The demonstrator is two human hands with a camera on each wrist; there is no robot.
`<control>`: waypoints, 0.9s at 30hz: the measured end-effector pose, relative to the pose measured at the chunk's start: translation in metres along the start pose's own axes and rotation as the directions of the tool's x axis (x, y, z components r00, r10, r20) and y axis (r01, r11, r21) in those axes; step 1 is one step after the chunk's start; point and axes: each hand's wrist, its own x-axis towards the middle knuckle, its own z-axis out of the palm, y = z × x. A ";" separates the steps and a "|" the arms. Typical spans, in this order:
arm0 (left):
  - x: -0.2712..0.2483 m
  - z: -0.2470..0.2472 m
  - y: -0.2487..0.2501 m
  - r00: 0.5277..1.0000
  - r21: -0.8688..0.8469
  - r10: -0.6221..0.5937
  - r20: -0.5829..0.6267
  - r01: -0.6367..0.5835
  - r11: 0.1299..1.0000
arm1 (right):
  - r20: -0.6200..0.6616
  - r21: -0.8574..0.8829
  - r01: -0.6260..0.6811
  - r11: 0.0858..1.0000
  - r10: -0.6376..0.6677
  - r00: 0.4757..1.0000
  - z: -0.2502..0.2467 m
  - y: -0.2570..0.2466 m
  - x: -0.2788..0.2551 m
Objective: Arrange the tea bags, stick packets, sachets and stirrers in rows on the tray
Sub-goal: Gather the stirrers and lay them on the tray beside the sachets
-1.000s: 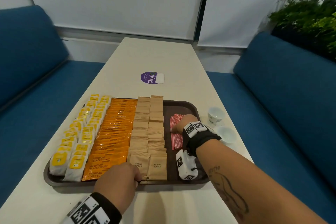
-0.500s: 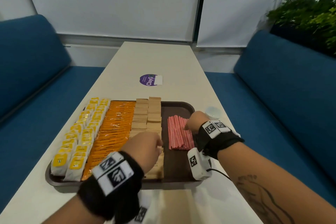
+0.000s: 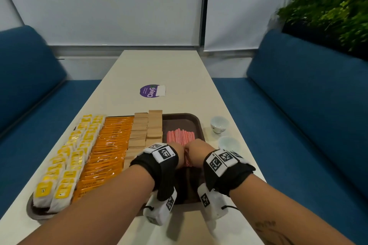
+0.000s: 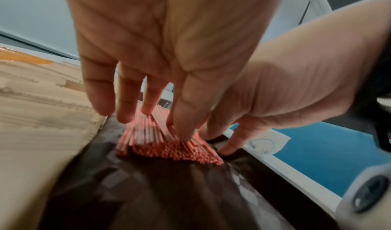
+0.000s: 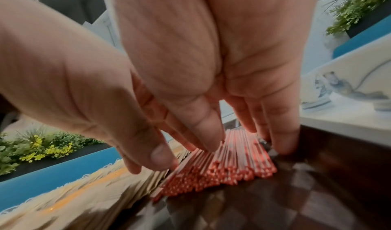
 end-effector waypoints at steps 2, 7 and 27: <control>0.002 0.003 -0.003 1.000 -0.040 0.007 -0.005 -0.007 0.999 | -0.014 -0.021 0.014 1.000 -0.014 1.000 0.000 0.001 -0.002; 0.004 0.011 -0.009 0.995 -0.079 -0.022 -0.093 0.015 0.997 | -0.040 -0.055 0.054 0.997 -0.056 0.998 -0.002 0.004 -0.007; -0.030 0.018 0.005 0.975 -0.169 0.211 -0.068 -0.220 0.961 | -0.034 -0.103 0.036 0.994 -0.039 0.999 -0.046 -0.004 0.028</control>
